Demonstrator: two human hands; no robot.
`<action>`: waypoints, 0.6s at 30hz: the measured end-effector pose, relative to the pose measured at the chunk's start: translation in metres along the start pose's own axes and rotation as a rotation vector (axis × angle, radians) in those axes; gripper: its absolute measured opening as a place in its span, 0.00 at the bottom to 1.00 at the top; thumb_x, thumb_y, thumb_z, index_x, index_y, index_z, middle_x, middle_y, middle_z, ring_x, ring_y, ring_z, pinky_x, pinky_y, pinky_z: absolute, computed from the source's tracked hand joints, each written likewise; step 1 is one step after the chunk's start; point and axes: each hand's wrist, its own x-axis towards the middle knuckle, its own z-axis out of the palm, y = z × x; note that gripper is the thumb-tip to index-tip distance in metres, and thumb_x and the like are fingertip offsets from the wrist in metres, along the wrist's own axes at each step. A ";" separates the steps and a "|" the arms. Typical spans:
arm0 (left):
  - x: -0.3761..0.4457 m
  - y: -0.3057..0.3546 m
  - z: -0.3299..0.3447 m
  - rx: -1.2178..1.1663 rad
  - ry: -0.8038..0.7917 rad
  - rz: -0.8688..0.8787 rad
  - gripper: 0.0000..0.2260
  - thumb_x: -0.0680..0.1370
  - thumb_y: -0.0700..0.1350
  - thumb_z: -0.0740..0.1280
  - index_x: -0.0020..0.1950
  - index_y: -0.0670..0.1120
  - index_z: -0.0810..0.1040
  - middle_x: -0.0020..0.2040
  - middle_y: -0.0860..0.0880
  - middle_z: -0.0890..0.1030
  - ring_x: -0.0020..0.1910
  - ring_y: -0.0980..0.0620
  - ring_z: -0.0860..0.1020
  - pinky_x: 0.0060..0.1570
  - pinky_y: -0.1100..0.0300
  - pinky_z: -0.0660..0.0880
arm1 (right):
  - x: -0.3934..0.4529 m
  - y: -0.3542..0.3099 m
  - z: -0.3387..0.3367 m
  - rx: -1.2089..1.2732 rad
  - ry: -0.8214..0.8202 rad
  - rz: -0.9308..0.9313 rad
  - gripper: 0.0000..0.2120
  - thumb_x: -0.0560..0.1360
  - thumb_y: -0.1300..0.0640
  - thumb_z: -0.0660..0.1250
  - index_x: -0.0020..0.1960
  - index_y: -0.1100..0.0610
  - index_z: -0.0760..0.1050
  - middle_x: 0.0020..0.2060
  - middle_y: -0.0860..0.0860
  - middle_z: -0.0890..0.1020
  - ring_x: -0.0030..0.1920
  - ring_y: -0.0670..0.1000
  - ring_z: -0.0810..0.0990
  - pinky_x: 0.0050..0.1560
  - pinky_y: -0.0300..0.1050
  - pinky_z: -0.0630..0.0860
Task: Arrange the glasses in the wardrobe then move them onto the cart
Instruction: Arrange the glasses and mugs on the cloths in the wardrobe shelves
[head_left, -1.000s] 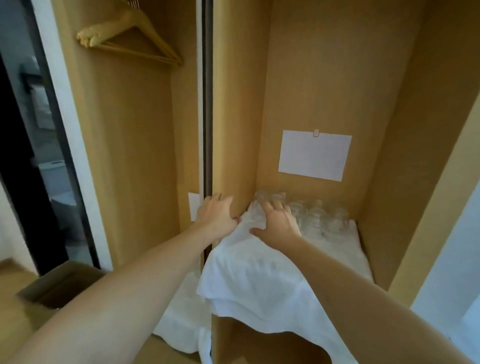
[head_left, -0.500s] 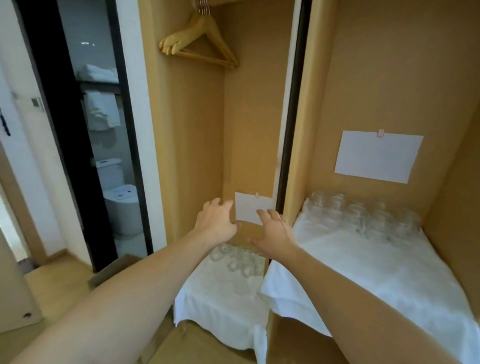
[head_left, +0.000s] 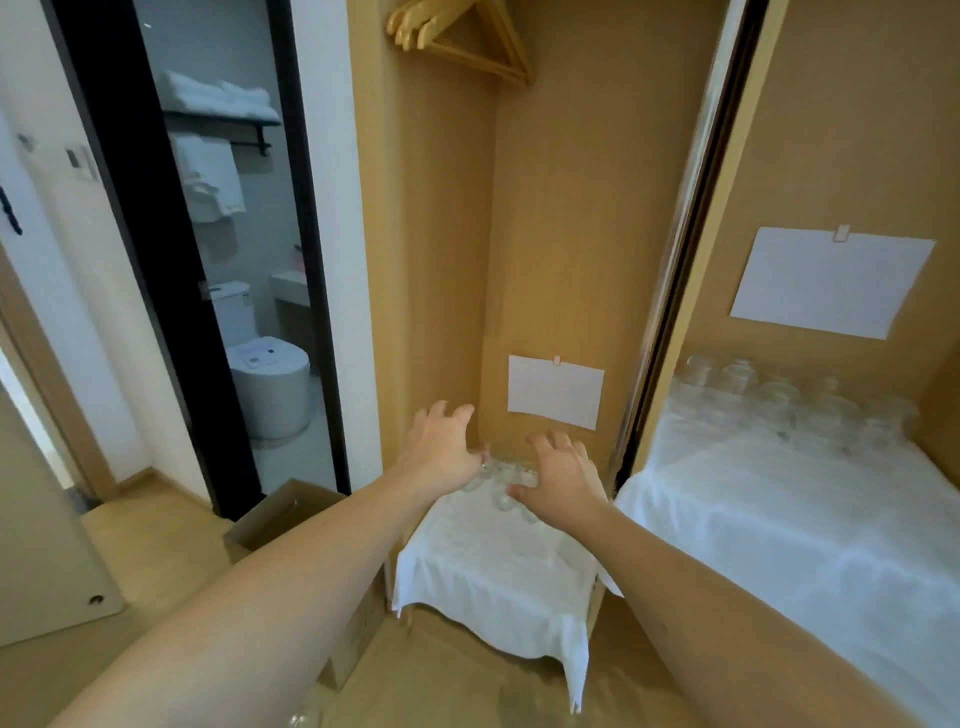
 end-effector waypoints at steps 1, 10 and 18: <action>0.003 -0.005 0.003 -0.006 -0.005 -0.005 0.33 0.79 0.60 0.67 0.80 0.51 0.61 0.80 0.43 0.61 0.77 0.40 0.61 0.74 0.45 0.64 | 0.001 -0.001 0.005 -0.007 -0.013 0.002 0.35 0.74 0.38 0.70 0.75 0.50 0.65 0.70 0.53 0.69 0.68 0.59 0.69 0.65 0.55 0.72; 0.053 -0.038 0.023 -0.007 -0.050 -0.044 0.34 0.79 0.60 0.68 0.81 0.52 0.60 0.81 0.43 0.57 0.79 0.41 0.58 0.73 0.46 0.63 | 0.049 0.006 0.041 0.010 -0.089 0.044 0.38 0.75 0.38 0.69 0.79 0.48 0.60 0.74 0.53 0.67 0.70 0.60 0.67 0.67 0.54 0.71; 0.123 -0.049 0.067 0.076 -0.173 -0.051 0.33 0.79 0.59 0.68 0.80 0.52 0.61 0.80 0.42 0.60 0.78 0.39 0.60 0.73 0.46 0.63 | 0.117 0.030 0.075 0.064 -0.175 0.094 0.38 0.76 0.38 0.69 0.80 0.48 0.59 0.77 0.53 0.64 0.74 0.60 0.64 0.71 0.56 0.68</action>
